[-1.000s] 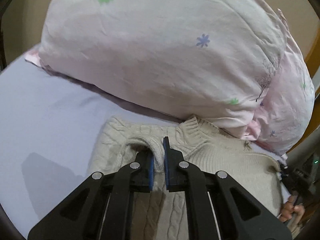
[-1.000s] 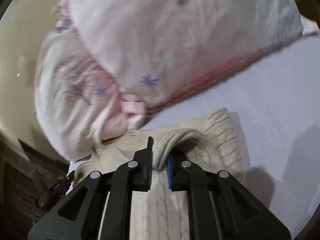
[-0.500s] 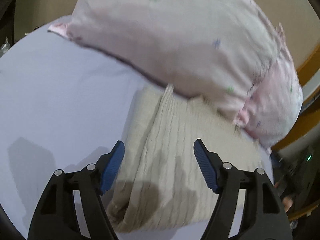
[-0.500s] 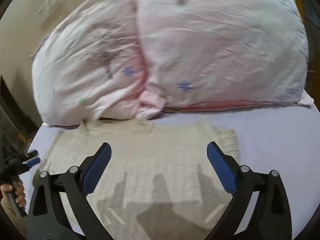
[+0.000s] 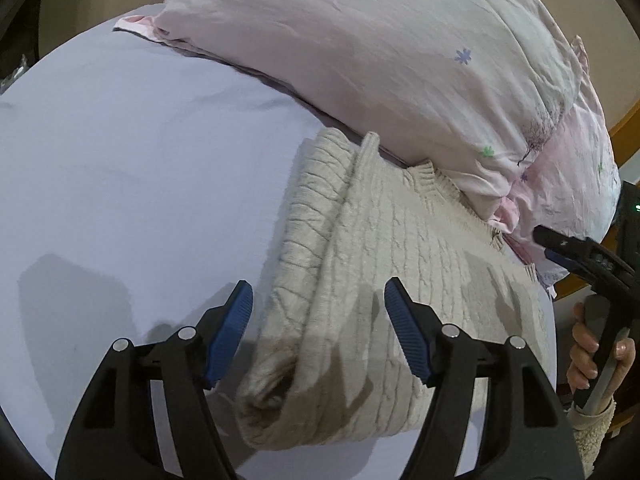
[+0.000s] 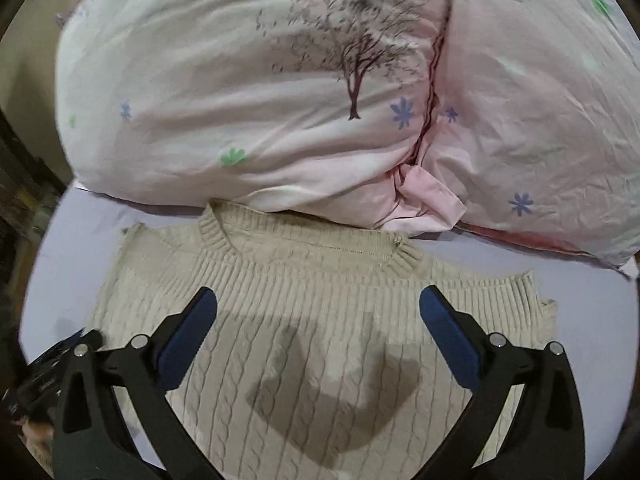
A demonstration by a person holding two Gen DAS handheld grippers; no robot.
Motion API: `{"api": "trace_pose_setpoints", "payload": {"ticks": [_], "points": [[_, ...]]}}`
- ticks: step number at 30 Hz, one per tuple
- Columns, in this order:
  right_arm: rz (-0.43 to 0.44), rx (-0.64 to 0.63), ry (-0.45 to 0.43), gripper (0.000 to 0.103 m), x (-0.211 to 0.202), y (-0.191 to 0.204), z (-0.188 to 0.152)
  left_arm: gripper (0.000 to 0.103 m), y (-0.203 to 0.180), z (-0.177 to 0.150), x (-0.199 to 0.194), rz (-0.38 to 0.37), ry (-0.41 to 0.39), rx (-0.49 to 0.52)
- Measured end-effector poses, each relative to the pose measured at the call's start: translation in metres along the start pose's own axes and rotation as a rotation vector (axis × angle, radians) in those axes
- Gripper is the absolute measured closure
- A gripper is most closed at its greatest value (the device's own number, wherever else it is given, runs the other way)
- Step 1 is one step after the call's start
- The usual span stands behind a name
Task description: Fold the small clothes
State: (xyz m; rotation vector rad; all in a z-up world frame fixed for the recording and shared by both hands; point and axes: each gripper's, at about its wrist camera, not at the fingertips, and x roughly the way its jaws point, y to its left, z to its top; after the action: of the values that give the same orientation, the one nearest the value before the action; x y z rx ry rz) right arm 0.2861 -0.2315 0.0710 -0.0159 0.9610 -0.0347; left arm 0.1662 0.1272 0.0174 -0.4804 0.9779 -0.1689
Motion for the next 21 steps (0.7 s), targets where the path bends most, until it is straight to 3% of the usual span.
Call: {"api": "trace_pose_setpoints", "payload": {"ticks": [8,9,11,14,16,21], "points": [[-0.057,0.007,-0.021,0.002,0.006,0.000,-0.001,0.035,0.003,0.001,0.002,-0.019,0.006,0.008],[-0.056,0.020,-0.022,0.002,0.007,-0.002,0.000,0.042,0.001,0.000,0.005,-0.047,0.022,0.004],[-0.059,0.034,-0.024,0.002,0.007,-0.005,0.002,0.044,-0.002,-0.002,0.006,-0.046,0.016,-0.001],[-0.054,0.051,-0.024,0.002,0.007,-0.012,0.004,0.058,-0.001,-0.003,0.008,-0.063,0.016,-0.034],[-0.049,0.056,-0.024,0.002,0.007,-0.016,0.005,0.079,0.001,-0.004,0.012,-0.106,0.036,-0.077],[-0.112,0.092,-0.084,0.002,-0.012,-0.043,0.005,0.087,-0.024,-0.006,-0.004,-0.199,-0.019,-0.055]]}}
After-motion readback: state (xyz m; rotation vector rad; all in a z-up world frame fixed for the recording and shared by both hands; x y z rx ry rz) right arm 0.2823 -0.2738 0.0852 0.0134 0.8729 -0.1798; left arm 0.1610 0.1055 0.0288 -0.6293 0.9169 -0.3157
